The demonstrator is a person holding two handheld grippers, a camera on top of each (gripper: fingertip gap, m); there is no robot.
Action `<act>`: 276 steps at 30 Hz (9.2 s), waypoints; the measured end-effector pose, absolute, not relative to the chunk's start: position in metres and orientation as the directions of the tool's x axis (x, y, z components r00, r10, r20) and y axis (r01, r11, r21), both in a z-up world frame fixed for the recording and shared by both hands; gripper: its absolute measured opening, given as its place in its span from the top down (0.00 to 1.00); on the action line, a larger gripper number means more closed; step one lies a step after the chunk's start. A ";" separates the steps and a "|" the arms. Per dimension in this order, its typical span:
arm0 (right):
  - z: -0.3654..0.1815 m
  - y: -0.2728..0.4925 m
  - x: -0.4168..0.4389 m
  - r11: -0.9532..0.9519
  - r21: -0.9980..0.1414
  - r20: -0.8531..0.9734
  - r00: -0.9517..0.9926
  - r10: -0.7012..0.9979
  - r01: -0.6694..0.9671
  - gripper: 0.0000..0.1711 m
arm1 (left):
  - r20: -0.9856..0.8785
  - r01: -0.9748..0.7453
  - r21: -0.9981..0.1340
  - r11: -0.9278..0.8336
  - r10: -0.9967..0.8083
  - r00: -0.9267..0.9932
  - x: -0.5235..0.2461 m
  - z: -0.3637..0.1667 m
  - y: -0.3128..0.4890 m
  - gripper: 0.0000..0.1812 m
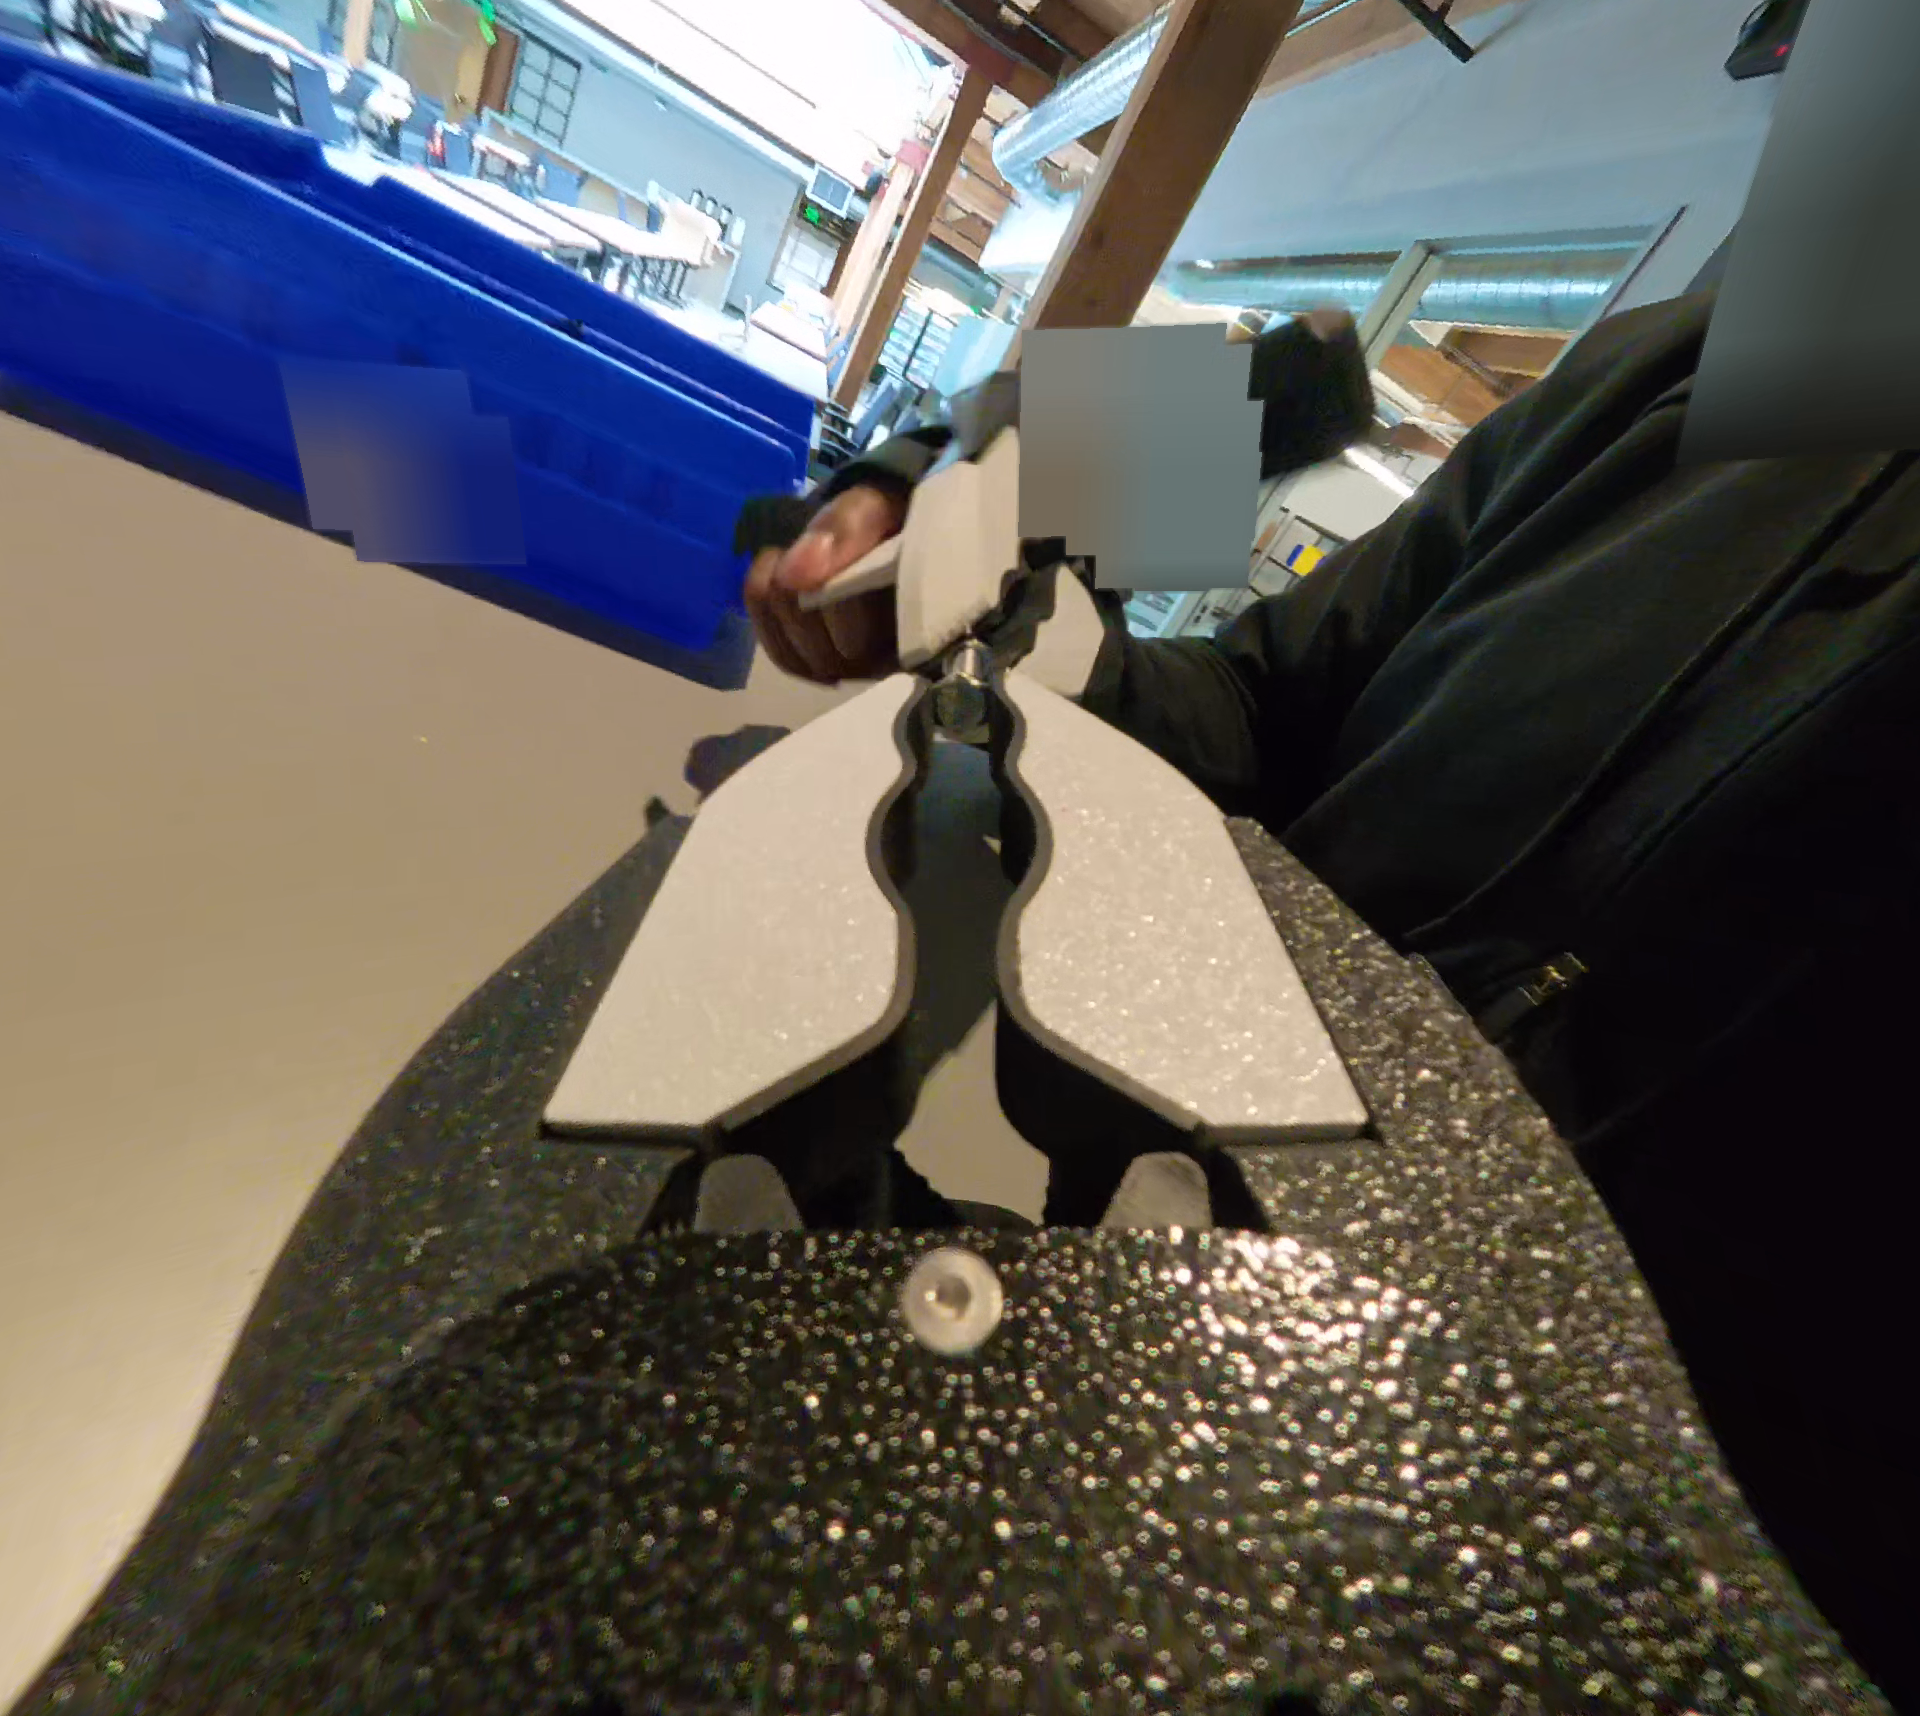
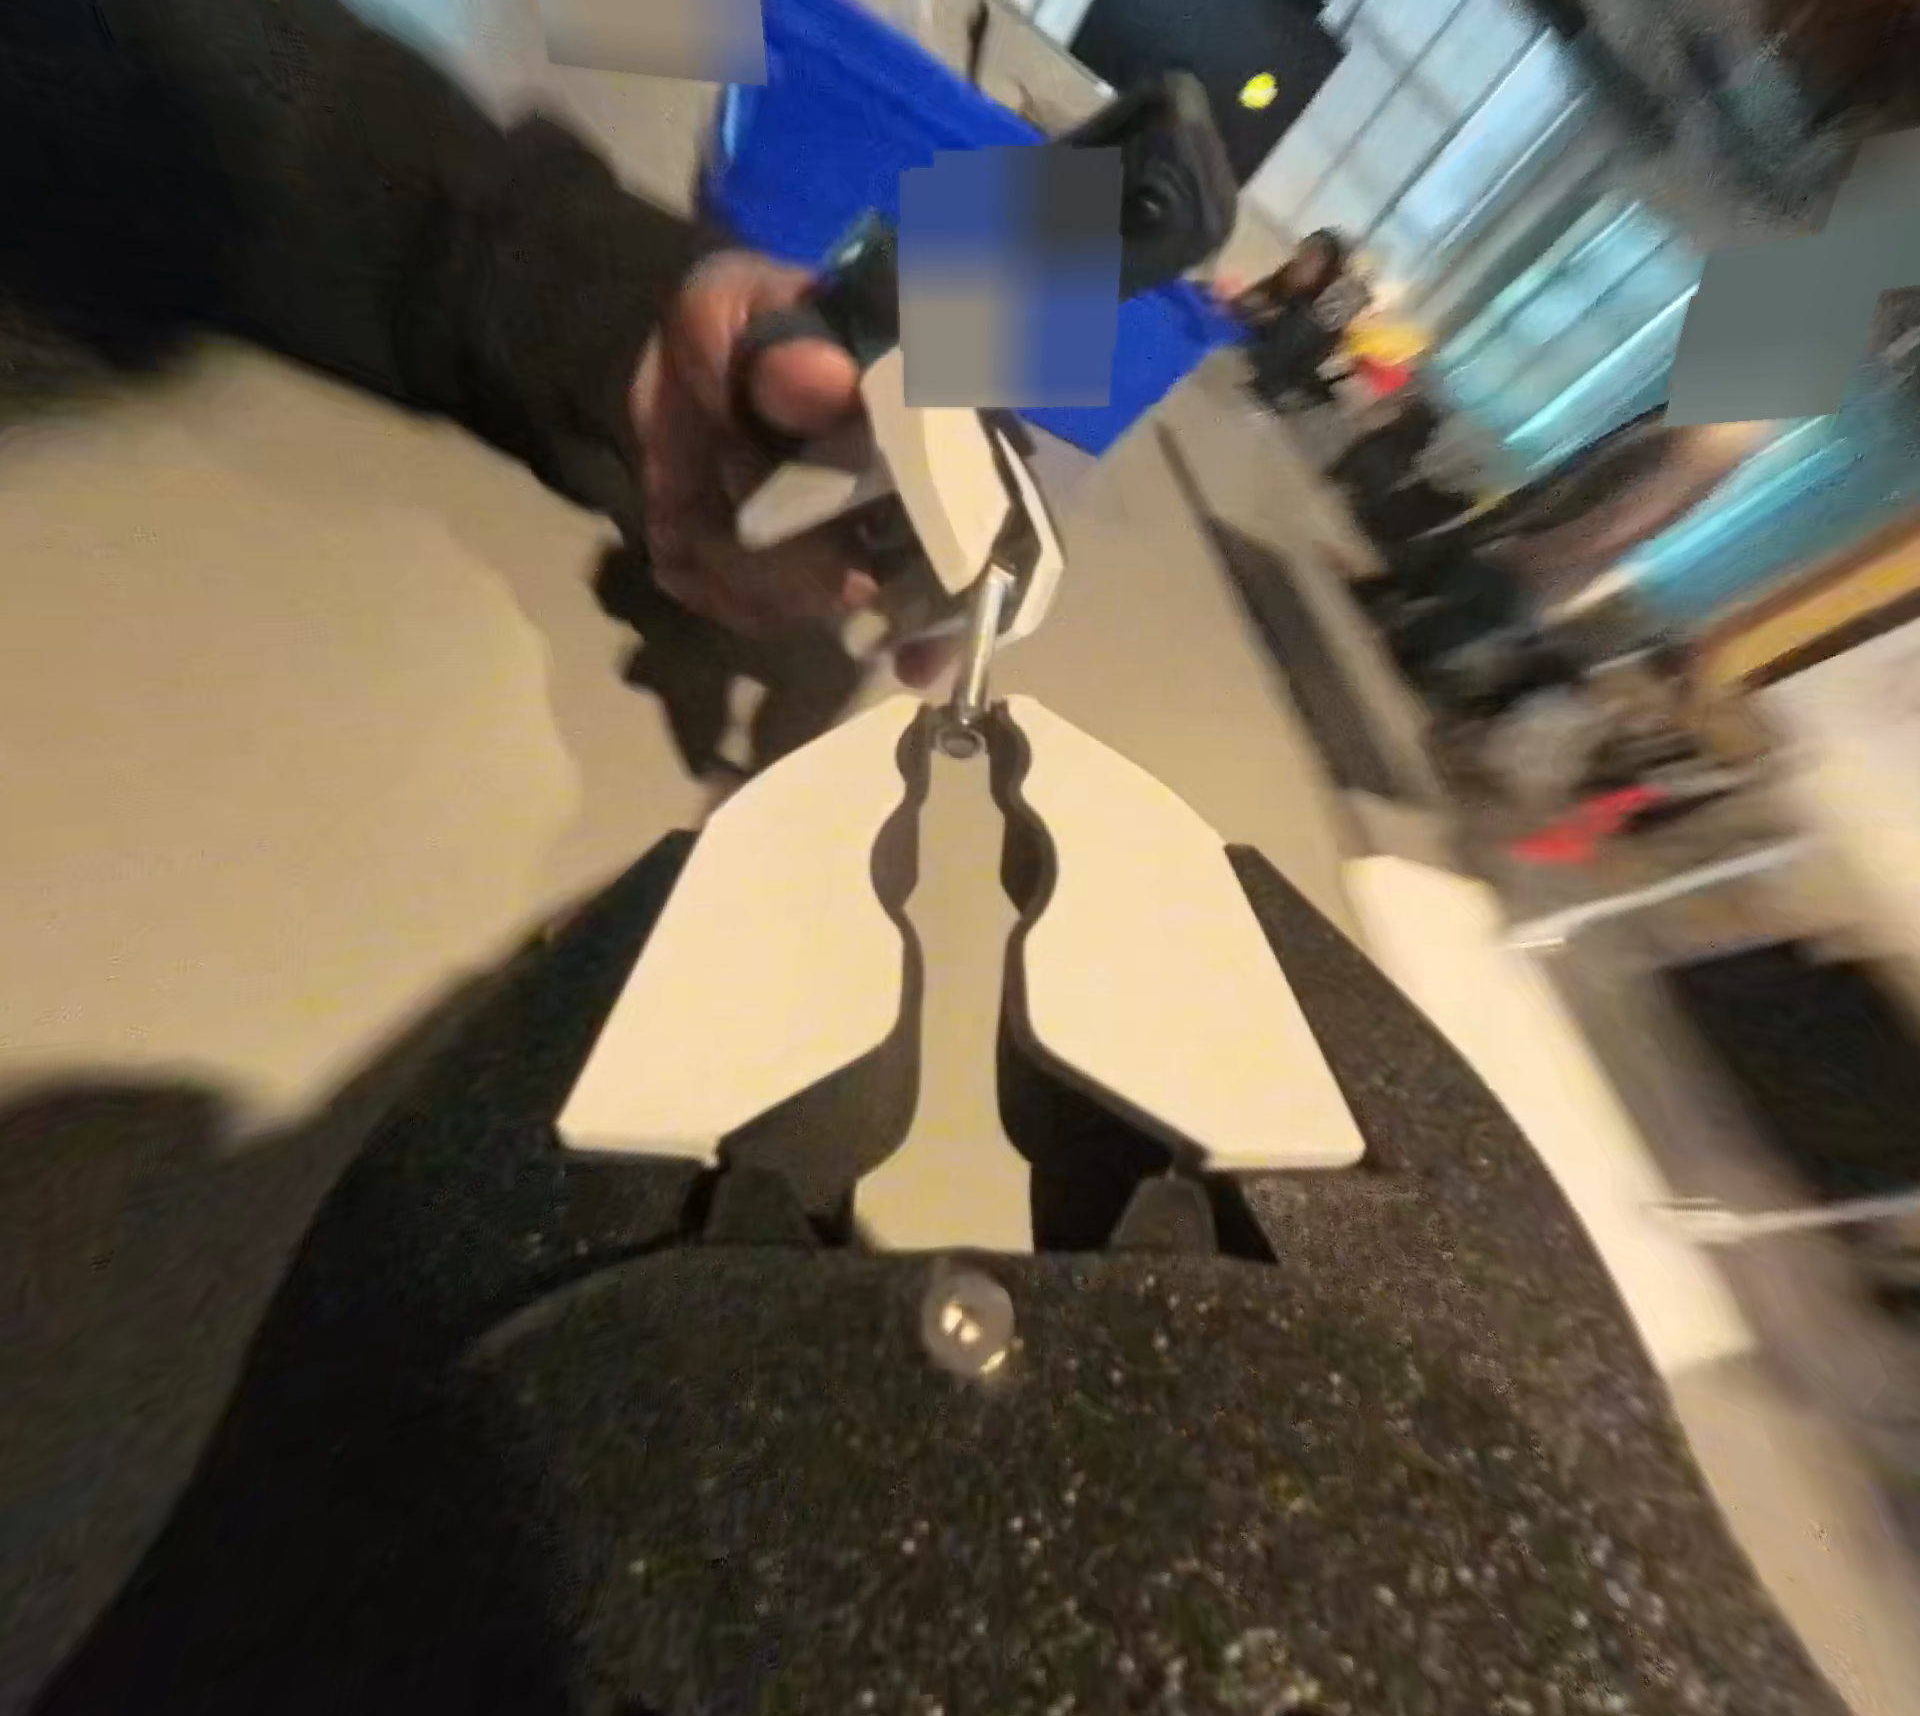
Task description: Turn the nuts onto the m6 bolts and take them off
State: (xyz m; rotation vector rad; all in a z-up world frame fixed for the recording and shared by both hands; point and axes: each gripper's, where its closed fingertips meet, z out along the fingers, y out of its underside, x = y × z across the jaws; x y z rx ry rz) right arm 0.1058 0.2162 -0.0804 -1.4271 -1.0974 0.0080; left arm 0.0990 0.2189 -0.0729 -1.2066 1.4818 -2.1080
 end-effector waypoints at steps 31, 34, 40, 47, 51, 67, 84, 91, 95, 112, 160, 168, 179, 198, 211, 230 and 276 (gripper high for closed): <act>-0.074 0.215 0.103 0.297 -0.683 0.710 0.511 0.484 0.667 0.89 | 0.383 -0.134 -0.911 -0.389 -0.685 -0.619 0.098 -0.065 0.219 0.94; -0.066 0.216 0.101 0.162 -0.899 0.407 0.642 0.649 0.406 0.77 | 0.354 -0.083 -0.918 -0.388 -0.706 -0.614 0.097 -0.058 0.223 0.95; -0.056 0.216 0.101 -0.155 -0.987 -0.148 0.594 0.791 -0.040 0.78 | 0.288 -0.028 -0.939 -0.342 -0.741 -0.606 0.095 -0.053 0.224 0.94; -0.064 0.213 0.095 -0.236 -0.971 -0.223 0.541 0.811 -0.046 0.94 | 0.265 -0.043 -0.953 -0.300 -0.756 -0.599 0.097 -0.058 0.221 0.94; -0.075 0.216 0.104 0.164 -0.857 0.467 0.599 0.650 0.489 0.93 | 0.351 -0.131 -0.930 -0.344 -0.719 -0.600 0.100 -0.068 0.218 0.94; -0.055 0.215 0.107 -0.225 -0.969 -0.245 0.564 0.788 -0.105 0.81 | 0.256 -0.013 -0.951 -0.308 -0.766 -0.589 0.097 -0.055 0.224 0.95; -0.078 0.218 0.105 0.170 -0.854 0.482 0.626 0.614 0.491 0.72 | 0.403 -0.113 -0.898 -0.424 -0.697 -0.593 0.100 -0.062 0.228 0.95; -0.064 0.217 0.101 -0.145 -0.989 -0.117 0.616 0.779 -0.003 0.79 | 0.315 -0.061 -0.937 -0.344 -0.757 -0.573 0.100 -0.060 0.228 0.95; -0.067 0.217 0.099 -0.144 -0.989 -0.094 0.619 0.780 0.031 0.94 | 0.314 -0.072 -0.939 -0.337 -0.751 -0.581 0.100 -0.062 0.225 0.95; -0.066 0.224 0.109 -0.069 -0.992 0.023 0.692 0.722 0.105 0.79 | 0.316 -0.046 -0.934 -0.355 -0.755 -0.575 0.100 -0.057 0.228 0.95; -0.064 0.223 0.105 -0.062 -0.996 -0.005 0.672 0.741 0.062 0.73 | 0.414 -0.041 -0.856 -0.516 -0.634 -0.653 0.094 -0.045 0.229 0.95; -0.045 0.222 0.101 -0.209 -0.956 -0.291 0.580 0.761 -0.205 0.75 | 0.417 0.024 -0.802 -0.597 -0.587 -0.694 0.087 -0.033 0.237 0.95; -0.067 0.222 0.100 -0.094 -0.990 0.002 0.667 0.745 0.108 0.94 | 0.437 -0.083 -0.859 -0.505 -0.641 -0.631 0.101 -0.056 0.227 0.95; -0.069 0.224 0.110 -0.105 -0.986 -0.164 0.605 0.780 -0.131 0.78 | 0.203 0.097 -0.950 -0.296 -0.824 -0.529 0.106 -0.054 0.230 0.95; -0.082 0.219 0.125 -0.001 -0.985 0.115 0.670 0.733 0.170 0.94 | 0.244 -0.012 -0.960 -0.279 -0.816 -0.523 0.116 -0.066 0.224 0.95; -0.072 0.224 0.125 -0.055 -0.997 -0.005 0.681 0.733 0.052 0.73 | 0.268 0.054 -0.938 -0.343 -0.815 -0.514 0.117 -0.058 0.233 0.95; -0.054 0.214 0.106 0.222 -0.844 0.528 0.679 0.511 0.489 0.71 | 0.415 -0.101 -0.876 -0.471 -0.631 -0.656 0.097 -0.057 0.219 0.95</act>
